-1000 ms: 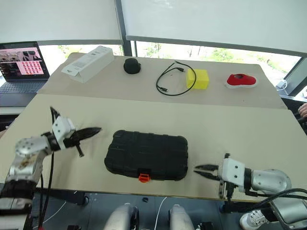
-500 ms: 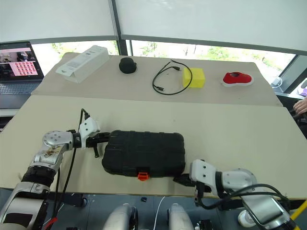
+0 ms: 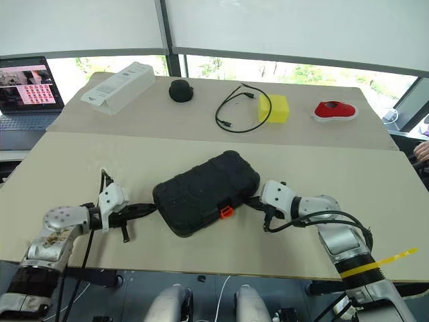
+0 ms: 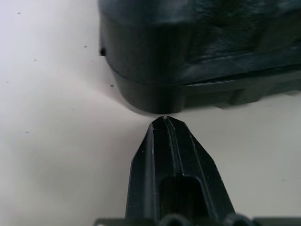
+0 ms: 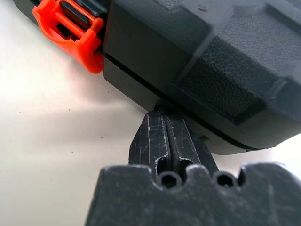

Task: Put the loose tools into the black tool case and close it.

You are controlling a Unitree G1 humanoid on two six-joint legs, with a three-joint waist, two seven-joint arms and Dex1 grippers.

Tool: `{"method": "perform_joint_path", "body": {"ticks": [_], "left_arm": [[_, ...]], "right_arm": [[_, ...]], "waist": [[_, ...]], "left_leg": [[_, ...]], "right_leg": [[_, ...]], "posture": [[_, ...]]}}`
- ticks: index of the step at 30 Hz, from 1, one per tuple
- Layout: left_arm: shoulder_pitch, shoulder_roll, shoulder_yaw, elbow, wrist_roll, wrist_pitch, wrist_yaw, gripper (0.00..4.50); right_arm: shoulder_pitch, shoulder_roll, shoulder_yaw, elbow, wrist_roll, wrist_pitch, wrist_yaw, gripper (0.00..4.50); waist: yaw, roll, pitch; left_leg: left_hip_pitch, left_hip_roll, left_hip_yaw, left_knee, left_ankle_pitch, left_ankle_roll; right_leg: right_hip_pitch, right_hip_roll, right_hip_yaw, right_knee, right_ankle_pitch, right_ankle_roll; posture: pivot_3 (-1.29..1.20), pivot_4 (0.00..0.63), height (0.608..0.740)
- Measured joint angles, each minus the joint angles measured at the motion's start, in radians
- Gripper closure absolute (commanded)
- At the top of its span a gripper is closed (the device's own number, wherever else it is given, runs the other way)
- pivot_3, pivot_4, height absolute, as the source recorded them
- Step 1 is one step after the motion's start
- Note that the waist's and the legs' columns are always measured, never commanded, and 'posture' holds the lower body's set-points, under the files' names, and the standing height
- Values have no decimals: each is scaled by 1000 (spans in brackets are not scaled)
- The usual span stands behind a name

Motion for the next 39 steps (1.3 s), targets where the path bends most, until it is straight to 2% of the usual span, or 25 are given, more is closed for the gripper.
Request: {"method": "perform_joint_path", "body": {"ticks": [4, 8, 10, 12, 18, 22, 28, 39], "left_arm": [[-33, 5, 64, -13, -102, 83, -8, 4500], [-146, 94, 87, -25, -193, 229, -85, 4500], [-199, 102, 73, -40, -205, 269, -114, 4500], [-246, 83, 37, -41, -209, 292, -128, 4500], [-384, -75, -116, -2, -142, 257, -126, 4500], [-413, -138, -181, 56, -78, 204, -105, 4500], [-418, -156, -192, 92, -35, 127, -85, 4500], [-423, -179, -194, 137, -15, 93, -57, 4500]], "right_arm": [[55, -37, -57, -60, 60, 23, 42, 4451], [158, -63, -69, -205, 121, 108, 80, 4451], [188, -56, -56, -244, 127, 137, 79, 4451], [202, -39, -48, -262, 126, 155, 71, 4451], [206, 46, -5, -278, 92, 167, -1, 4451], [206, 71, -1, -278, 75, 166, -34, 4451], [205, 108, -1, -284, 77, 167, -61, 4451], [214, 129, -28, -337, 155, 273, -67, 4451]], "waist": [[4, 0, 0], [3, 0, 0], [1, 0, 0], [1, 0, 0], [3, 0, 0], [-3, 0, 0], [-3, 0, 0], [-9, 2, -1]], "left_leg": [[0, 0, -1, 0, 0, 0], [-1, 0, -2, 0, 0, 0], [0, -1, -1, 0, 0, 0], [0, -1, -1, 0, 0, 0], [-1, -2, -2, 1, 0, 0], [-1, -1, -2, 0, 0, 0], [0, -1, -2, 0, 0, 0], [2, -1, -2, 0, 0, 0]], "right_leg": [[0, 0, -1, 0, 0, 0], [1, 0, -2, -1, 0, 0], [1, 0, -2, -1, 0, 0], [1, 0, -2, -1, 0, 0], [1, 1, -2, -1, 0, 0], [0, 1, -1, -1, 0, 0], [2, 1, -1, -1, 0, 0], [2, 3, 0, 1, 0, 0]], "posture": [[0, 150, 740], [0, 150, 740], [0, 150, 740], [0, 150, 740], [0, 150, 740], [0, 150, 740], [0, 150, 740], [0, 150, 740]]}}
